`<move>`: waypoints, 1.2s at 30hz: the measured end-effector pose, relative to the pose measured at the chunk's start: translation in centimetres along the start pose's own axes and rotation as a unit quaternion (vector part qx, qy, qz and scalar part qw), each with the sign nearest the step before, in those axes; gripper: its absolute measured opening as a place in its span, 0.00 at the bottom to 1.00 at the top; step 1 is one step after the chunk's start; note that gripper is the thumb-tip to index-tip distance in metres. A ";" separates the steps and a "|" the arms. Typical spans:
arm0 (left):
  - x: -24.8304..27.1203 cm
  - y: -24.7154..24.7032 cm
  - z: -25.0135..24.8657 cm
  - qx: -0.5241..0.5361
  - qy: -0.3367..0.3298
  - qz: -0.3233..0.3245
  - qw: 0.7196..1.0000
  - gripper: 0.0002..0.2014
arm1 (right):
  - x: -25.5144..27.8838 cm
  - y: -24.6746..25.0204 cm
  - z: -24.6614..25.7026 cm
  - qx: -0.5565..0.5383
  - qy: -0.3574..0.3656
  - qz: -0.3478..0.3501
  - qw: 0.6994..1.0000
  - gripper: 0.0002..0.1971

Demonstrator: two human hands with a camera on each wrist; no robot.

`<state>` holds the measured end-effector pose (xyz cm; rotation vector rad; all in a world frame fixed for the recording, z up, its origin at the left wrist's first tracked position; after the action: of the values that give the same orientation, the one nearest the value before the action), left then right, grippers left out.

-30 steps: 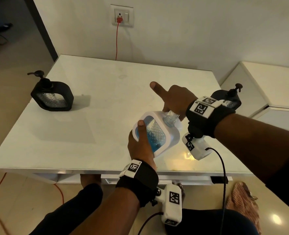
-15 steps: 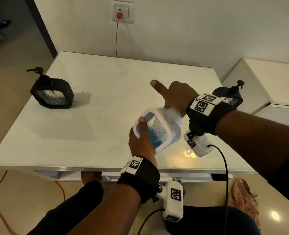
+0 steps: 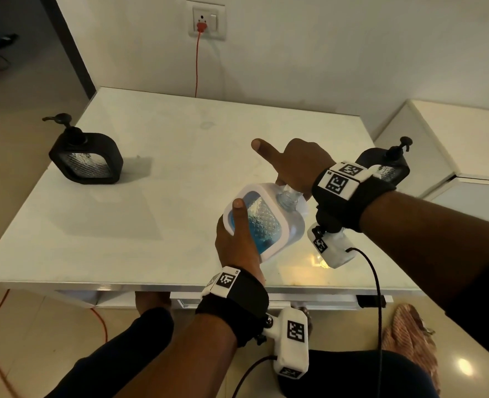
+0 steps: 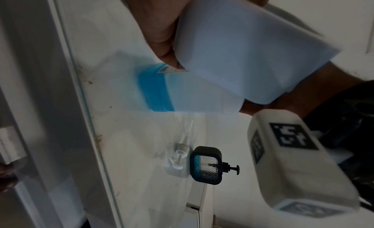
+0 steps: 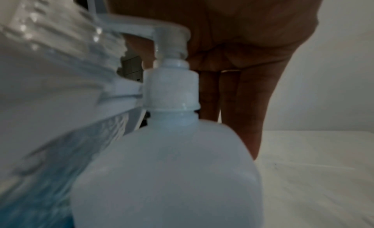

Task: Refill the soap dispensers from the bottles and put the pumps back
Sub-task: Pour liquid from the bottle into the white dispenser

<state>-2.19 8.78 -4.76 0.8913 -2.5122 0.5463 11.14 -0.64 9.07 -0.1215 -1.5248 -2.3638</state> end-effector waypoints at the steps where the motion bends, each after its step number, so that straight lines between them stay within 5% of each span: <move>1: 0.0 0.0 0.1 0.001 0.002 0.001 1.000 0.31 | 0.1 0.1 0.1 -0.007 -0.003 0.014 1.000 0.48; 7: -0.1 0.1 0.6 0.004 0.022 0.001 1.000 0.23 | 0.4 0.2 0.4 -0.003 -0.002 0.033 0.999 0.45; 13: -0.3 -0.1 0.7 0.012 0.017 0.011 1.000 0.26 | -0.2 -0.1 -0.4 0.037 0.011 -0.026 0.999 0.45; 22: -0.5 -0.1 0.6 0.011 0.001 0.009 1.000 0.31 | 0.2 0.2 0.2 0.000 -0.003 0.018 1.000 0.46; 31: -0.4 0.0 0.8 0.011 -0.002 -0.001 1.000 0.31 | -0.1 0.1 -0.2 0.005 0.016 -0.029 0.999 0.47; 36: -0.4 -0.1 0.6 0.005 -0.006 0.004 1.000 0.33 | 0.3 0.3 -0.1 -0.041 -0.009 0.020 0.999 0.48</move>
<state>-1.97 8.63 -5.42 0.8900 -2.5279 0.5573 11.00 -0.94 9.35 -0.1912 -1.4200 -2.3998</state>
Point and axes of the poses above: each hand's wrist, its own x-axis away from the middle knuckle, its own y-axis out of the back of the hand, z = x × y, the point moved 7 cm from there along -x, towards the middle knuckle, and after that the axes turned 5 degrees about -x, right-handed, at the moved point
